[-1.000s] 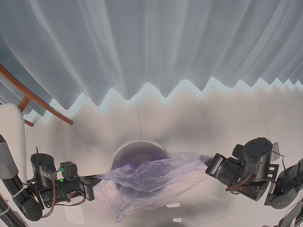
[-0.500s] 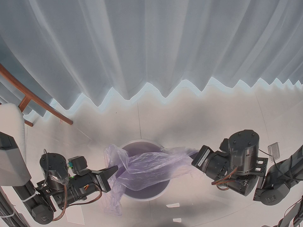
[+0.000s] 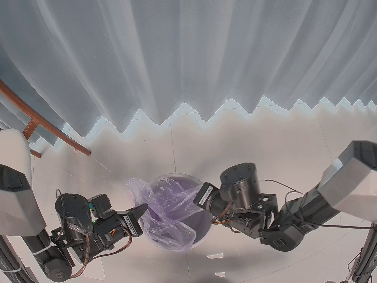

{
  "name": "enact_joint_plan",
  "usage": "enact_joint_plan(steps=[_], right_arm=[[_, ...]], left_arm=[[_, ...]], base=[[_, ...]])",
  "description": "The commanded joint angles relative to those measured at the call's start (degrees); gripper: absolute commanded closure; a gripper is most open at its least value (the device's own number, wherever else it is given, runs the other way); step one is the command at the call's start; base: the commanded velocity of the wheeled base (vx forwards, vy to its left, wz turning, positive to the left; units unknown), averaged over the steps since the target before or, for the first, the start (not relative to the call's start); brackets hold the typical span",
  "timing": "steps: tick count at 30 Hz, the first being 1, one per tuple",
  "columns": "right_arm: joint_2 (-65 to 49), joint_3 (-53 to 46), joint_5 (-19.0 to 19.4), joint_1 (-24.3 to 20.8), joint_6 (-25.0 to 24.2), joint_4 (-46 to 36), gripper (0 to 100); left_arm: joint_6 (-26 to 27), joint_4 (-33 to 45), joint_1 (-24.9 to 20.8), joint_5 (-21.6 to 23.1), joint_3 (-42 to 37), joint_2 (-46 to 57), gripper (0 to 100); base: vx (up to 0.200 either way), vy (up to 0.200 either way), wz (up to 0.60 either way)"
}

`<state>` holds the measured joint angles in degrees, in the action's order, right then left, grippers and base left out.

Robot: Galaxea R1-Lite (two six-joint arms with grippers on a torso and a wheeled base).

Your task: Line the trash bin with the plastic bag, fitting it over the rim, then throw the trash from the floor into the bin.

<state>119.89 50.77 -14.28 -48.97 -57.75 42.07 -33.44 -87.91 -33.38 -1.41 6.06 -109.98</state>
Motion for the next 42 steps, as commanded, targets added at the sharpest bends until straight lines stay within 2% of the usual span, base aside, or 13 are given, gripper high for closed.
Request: enact_joint_plan(steps=[1,5,8,13,16,21,25,29,38,42], right_arm=[[6.4,3.5,0.1,-0.3,0.0,-1.6,100],[6.0,1.8,0.4,1.6,2.2,-1.6,100],[1.4,-1.1,0.7,4.8,10.2,-0.9,100],[-9.5,-8.1,7.3,9.5,18.5,-2.8,100],[-14.4,-11.7,9.1,11.7,21.4,-7.8,100],[-18.1,-11.9,9.1,13.6,21.1,-19.0,100],[-18.4,-8.7,8.6,14.9,21.1,-20.3,100],[-17.8,-6.0,8.3,17.2,21.1,-23.0,100],[-14.5,3.8,8.3,17.6,20.9,-29.7,100],[-11.7,9.3,8.3,17.8,20.8,-31.6,100]], left_arm=[[-0.1,-0.7,0.0,-0.7,-1.8,-0.2,100],[0.4,-0.6,-0.5,-0.2,-2.5,-1.2,100],[2.0,-0.7,-1.5,0.5,-1.8,-3.7,100],[4.4,-0.7,-3.5,4.4,2.6,-7.1,100],[4.3,-0.7,-2.9,4.9,4.2,-8.3,100],[3.9,-0.7,6.7,6.7,4.6,-8.8,100],[3.3,-0.6,10.1,9.1,4.2,-8.2,100],[2.1,-0.6,13.4,8.9,4.7,-8.8,100],[2.0,0.2,14.5,8.6,9.2,-10.2,100],[2.0,6.5,16.9,8.9,13.9,-8.8,100]], base=[[0.0,0.0,0.0],[0.0,0.0,0.0],[0.0,0.0,0.0],[0.0,0.0,0.0],[0.0,0.0,0.0],[0.0,0.0,0.0],[0.0,0.0,0.0],[0.0,0.0,0.0],[0.0,0.0,0.0],[0.0,0.0,0.0]])
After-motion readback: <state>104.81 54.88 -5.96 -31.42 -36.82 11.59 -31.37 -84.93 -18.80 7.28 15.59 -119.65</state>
